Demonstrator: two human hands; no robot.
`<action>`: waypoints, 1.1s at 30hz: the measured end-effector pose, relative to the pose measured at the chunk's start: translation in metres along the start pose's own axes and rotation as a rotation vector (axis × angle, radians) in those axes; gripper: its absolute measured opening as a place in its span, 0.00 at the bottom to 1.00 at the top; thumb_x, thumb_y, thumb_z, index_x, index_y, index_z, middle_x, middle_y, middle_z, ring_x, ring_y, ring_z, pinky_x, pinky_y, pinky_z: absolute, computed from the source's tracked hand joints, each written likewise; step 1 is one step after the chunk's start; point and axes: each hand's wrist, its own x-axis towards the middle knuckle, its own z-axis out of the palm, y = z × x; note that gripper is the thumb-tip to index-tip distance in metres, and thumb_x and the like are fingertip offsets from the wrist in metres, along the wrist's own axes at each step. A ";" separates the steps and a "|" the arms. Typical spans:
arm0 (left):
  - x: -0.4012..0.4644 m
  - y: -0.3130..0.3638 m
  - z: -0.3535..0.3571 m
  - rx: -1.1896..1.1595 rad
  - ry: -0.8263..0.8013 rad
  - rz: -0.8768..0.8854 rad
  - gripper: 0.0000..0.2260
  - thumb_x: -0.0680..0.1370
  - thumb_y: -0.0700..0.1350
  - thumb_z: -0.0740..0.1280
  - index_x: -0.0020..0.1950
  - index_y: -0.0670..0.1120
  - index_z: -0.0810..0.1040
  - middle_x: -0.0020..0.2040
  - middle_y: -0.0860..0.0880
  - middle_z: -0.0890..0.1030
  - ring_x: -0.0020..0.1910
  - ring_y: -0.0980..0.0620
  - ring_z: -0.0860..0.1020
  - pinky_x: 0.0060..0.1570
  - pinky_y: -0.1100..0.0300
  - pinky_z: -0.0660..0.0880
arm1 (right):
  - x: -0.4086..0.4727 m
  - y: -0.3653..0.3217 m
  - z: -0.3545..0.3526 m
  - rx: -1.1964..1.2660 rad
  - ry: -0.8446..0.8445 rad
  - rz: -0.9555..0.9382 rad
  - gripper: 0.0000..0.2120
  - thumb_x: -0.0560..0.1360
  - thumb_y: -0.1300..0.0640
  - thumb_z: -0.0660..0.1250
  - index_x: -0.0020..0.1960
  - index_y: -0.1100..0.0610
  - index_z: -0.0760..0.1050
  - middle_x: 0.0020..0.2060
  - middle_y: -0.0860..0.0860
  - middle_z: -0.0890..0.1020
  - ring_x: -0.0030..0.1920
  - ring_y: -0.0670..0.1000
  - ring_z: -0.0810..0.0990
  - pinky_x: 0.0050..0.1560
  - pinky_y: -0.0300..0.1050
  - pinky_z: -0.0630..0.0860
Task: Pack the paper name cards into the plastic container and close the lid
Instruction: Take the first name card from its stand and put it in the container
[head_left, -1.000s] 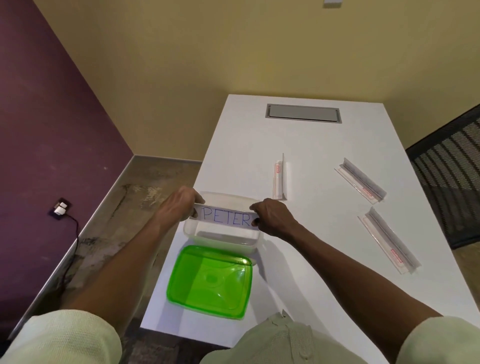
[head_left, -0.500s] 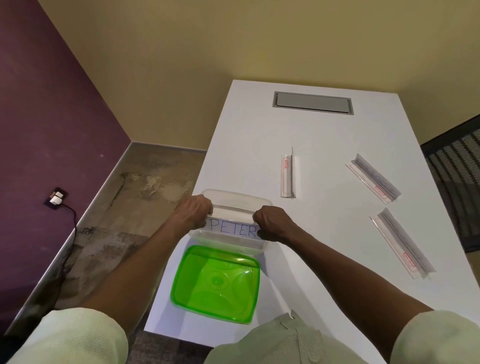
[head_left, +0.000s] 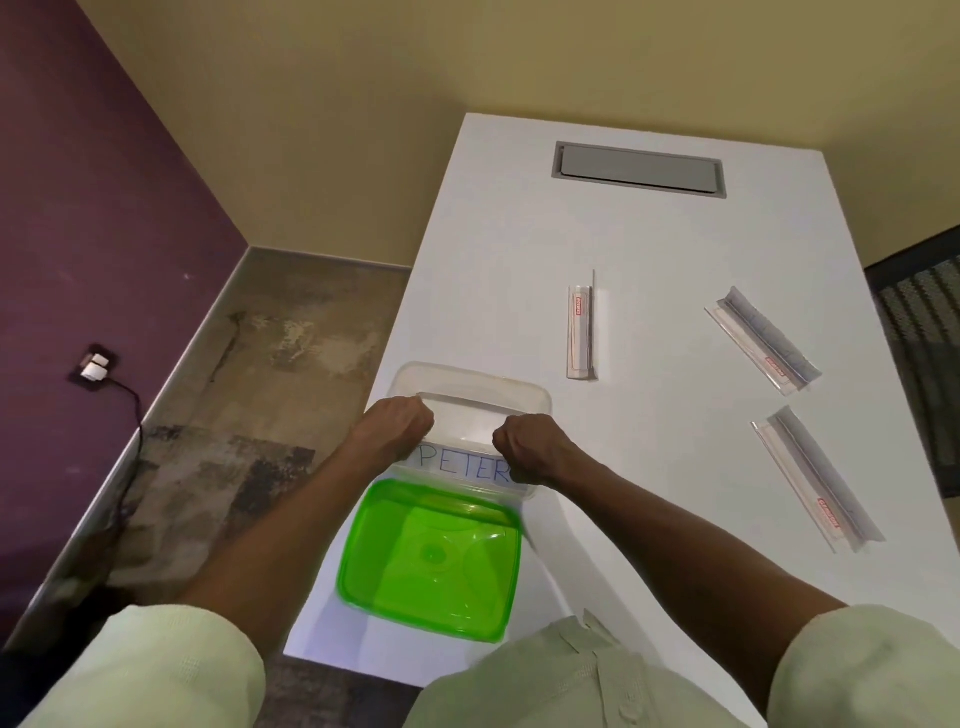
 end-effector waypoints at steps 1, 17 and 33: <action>0.001 0.001 0.001 0.001 -0.006 0.001 0.15 0.73 0.31 0.66 0.57 0.42 0.78 0.56 0.41 0.79 0.54 0.41 0.80 0.51 0.49 0.77 | 0.001 0.000 0.002 0.000 -0.001 -0.005 0.08 0.71 0.65 0.61 0.47 0.62 0.76 0.46 0.60 0.81 0.46 0.61 0.81 0.38 0.45 0.66; -0.003 0.009 0.017 -0.108 0.018 -0.041 0.13 0.76 0.32 0.59 0.53 0.41 0.80 0.52 0.40 0.80 0.50 0.40 0.81 0.48 0.51 0.77 | 0.008 -0.009 0.022 -0.033 0.036 -0.052 0.10 0.76 0.65 0.55 0.49 0.62 0.76 0.47 0.61 0.81 0.45 0.61 0.80 0.38 0.47 0.65; 0.000 0.006 0.011 -0.271 -0.048 -0.107 0.16 0.71 0.37 0.74 0.58 0.40 0.79 0.56 0.40 0.80 0.55 0.41 0.80 0.52 0.51 0.77 | 0.010 -0.009 0.012 0.058 -0.014 0.034 0.11 0.75 0.55 0.65 0.52 0.61 0.77 0.51 0.60 0.82 0.51 0.61 0.81 0.46 0.48 0.75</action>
